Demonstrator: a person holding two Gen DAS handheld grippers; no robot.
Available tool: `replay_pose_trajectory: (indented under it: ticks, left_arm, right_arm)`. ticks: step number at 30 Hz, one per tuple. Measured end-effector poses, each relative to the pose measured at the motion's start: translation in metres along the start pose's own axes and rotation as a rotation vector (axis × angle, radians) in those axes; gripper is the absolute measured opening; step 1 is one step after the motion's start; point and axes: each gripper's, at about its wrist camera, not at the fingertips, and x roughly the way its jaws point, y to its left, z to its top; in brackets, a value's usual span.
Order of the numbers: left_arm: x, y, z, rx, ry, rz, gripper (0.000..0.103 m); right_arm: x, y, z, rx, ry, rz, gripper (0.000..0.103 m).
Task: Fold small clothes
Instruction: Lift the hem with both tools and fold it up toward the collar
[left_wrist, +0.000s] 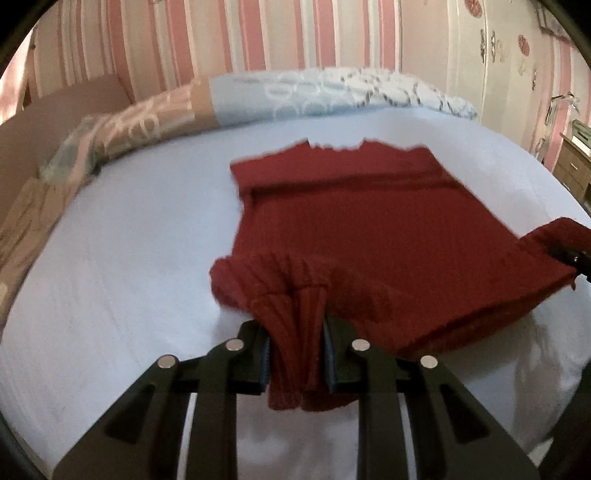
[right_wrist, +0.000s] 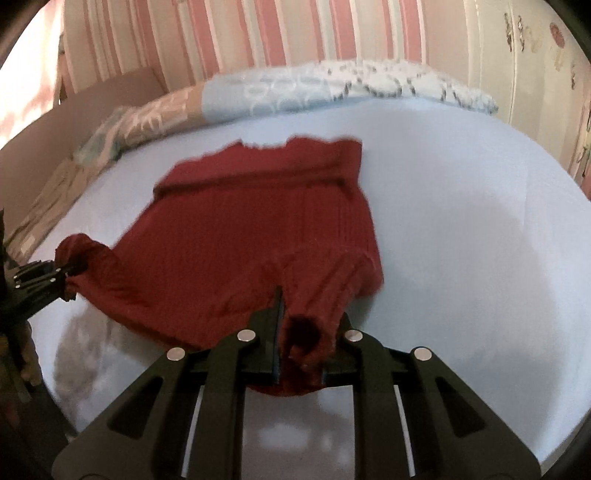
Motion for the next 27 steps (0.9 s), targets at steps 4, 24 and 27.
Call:
replay_pose_trajectory:
  ticks: [4,24,27]
  left_arm:
    - [0.017,0.011,0.044,-0.01,-0.059,0.03,0.023]
    - [0.209,0.036,0.193,0.008,-0.002,0.061,0.024]
    - [0.237,0.034,0.188,0.029,0.043,0.07,0.024]
  right_arm:
    - [0.019,0.0,0.047,-0.008,-0.083,-0.003,0.015]
    - [0.219,-0.045,0.171,0.07,-0.003,-0.082,0.015]
    - [0.244,-0.051,0.162,0.08,0.051,-0.095,0.015]
